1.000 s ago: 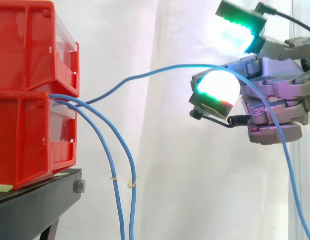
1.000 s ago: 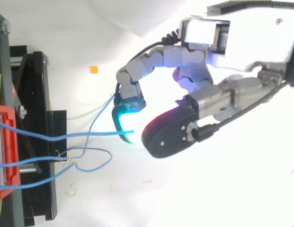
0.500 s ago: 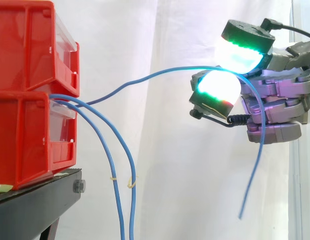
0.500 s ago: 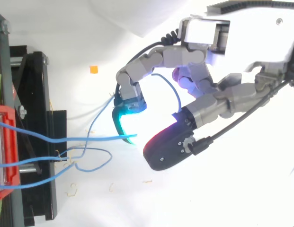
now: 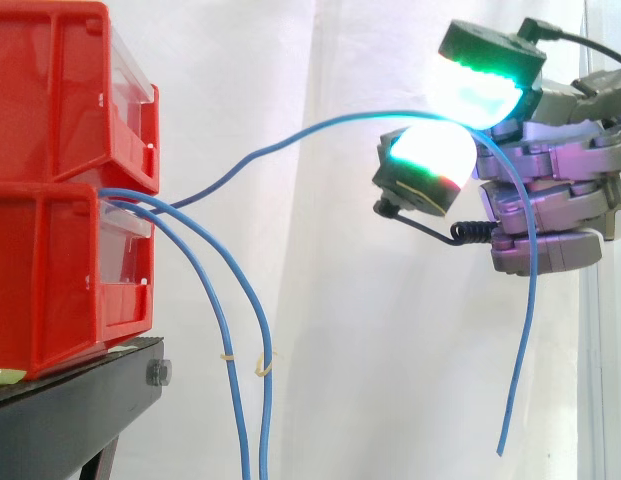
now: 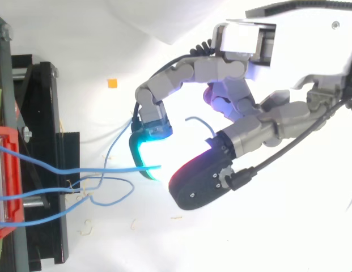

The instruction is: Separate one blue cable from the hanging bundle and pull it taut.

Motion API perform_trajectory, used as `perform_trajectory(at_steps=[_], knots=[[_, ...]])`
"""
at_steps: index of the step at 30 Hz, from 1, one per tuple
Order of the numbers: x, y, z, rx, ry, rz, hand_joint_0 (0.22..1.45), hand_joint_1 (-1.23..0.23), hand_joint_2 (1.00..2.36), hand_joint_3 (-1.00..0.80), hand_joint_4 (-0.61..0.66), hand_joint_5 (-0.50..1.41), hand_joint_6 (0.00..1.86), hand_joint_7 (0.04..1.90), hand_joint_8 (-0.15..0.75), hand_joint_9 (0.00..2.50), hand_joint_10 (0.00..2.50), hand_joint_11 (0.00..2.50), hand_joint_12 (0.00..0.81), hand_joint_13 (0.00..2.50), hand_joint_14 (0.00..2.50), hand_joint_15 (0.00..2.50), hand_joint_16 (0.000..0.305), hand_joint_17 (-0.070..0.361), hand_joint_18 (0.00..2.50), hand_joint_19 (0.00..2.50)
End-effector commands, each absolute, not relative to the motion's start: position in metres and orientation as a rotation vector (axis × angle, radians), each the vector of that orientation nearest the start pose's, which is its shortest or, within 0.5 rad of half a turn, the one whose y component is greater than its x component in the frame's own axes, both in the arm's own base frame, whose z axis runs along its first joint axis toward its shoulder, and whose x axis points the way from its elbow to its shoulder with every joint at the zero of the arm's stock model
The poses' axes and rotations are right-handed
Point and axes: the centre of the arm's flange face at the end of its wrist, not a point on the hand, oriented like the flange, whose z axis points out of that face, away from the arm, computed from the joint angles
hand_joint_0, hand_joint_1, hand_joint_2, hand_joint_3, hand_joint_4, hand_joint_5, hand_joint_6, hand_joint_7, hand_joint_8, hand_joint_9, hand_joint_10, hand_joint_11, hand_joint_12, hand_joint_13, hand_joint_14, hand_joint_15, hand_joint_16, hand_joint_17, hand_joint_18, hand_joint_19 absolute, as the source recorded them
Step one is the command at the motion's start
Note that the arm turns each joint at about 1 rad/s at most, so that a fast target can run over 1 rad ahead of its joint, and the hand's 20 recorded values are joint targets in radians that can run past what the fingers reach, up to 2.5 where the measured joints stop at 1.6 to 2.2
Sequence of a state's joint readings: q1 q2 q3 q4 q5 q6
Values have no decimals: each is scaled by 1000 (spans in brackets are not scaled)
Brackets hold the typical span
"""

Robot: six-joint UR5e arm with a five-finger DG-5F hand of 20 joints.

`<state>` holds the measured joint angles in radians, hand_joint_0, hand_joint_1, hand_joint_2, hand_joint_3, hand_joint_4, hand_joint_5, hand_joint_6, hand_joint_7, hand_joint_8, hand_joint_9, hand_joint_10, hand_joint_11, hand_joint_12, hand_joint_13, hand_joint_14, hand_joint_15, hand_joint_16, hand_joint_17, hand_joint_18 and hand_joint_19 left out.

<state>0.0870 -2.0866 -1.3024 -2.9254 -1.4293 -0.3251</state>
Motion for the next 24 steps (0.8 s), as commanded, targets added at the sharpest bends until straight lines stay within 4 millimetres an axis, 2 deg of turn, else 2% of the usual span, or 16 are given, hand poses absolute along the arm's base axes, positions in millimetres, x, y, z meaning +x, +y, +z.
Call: perform_trajectory(at_steps=[1,6,11,24], knots=[[696,-86,334,1030,1331,940,787,-736,1017,-295,-11,138,504,1335,180,2365,225,2385,288,1435,1257,1287,35,80,1237,1478],[691,-83,330,1035,1388,945,788,-735,1017,-295,-12,138,504,1340,182,2365,218,2382,290,1432,1263,1279,35,80,1235,1479],[676,-82,321,1054,1537,910,788,-734,1017,-295,-12,138,504,1334,175,2363,225,2374,291,1432,1264,1281,35,78,1234,1479],[670,-85,322,1057,1581,923,789,-730,1017,-295,-9,137,504,1344,185,2358,248,2357,291,1430,1283,1269,35,78,1232,1478]])
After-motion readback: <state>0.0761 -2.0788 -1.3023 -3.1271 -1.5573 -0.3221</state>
